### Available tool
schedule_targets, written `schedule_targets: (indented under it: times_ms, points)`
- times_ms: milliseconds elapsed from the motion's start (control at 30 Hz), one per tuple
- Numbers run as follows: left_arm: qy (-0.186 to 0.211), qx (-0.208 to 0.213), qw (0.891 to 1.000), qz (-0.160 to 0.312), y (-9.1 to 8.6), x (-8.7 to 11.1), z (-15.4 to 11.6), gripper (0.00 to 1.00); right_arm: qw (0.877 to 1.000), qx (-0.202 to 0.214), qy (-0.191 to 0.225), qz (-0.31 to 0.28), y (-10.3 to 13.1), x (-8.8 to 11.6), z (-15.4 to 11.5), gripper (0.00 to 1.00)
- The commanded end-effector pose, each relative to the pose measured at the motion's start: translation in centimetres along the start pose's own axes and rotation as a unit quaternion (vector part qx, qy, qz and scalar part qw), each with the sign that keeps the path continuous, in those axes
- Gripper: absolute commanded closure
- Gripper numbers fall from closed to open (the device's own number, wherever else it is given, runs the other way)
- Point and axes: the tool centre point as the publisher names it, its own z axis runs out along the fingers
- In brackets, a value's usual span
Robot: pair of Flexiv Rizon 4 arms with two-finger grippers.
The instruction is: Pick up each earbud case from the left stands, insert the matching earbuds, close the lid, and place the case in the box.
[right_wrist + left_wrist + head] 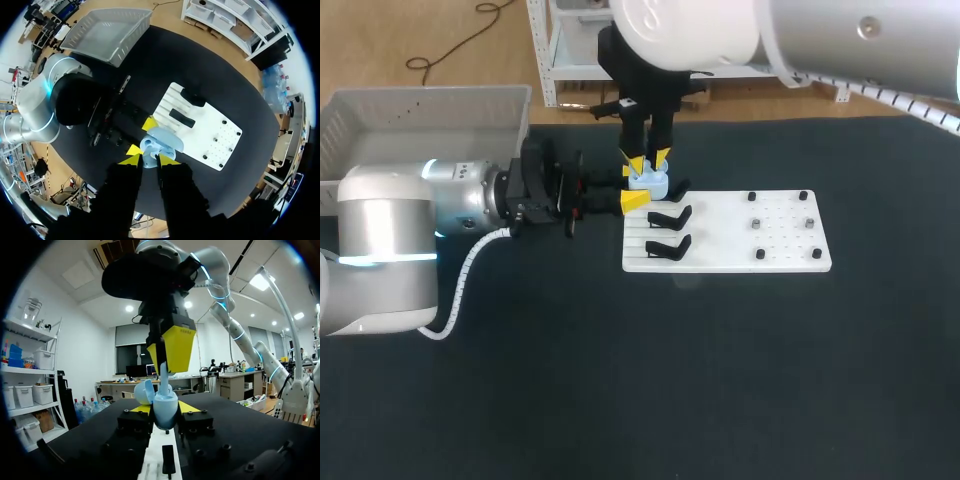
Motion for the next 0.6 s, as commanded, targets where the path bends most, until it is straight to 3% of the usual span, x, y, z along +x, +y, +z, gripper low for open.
schedule_targets:
  times_ms: [33,600]
  points:
    - [0.001,0.0,1.0,0.0,0.02,0.03,0.02,1.0,1.0,0.002,0.003,0.0,0.1,-0.28,0.08,1.0]
    - [0.001,0.0,1.0,0.0,0.02,0.03,0.02,1.0,1.0,-0.001,0.012,0.004,-0.08,-0.71,0.58,1.0]
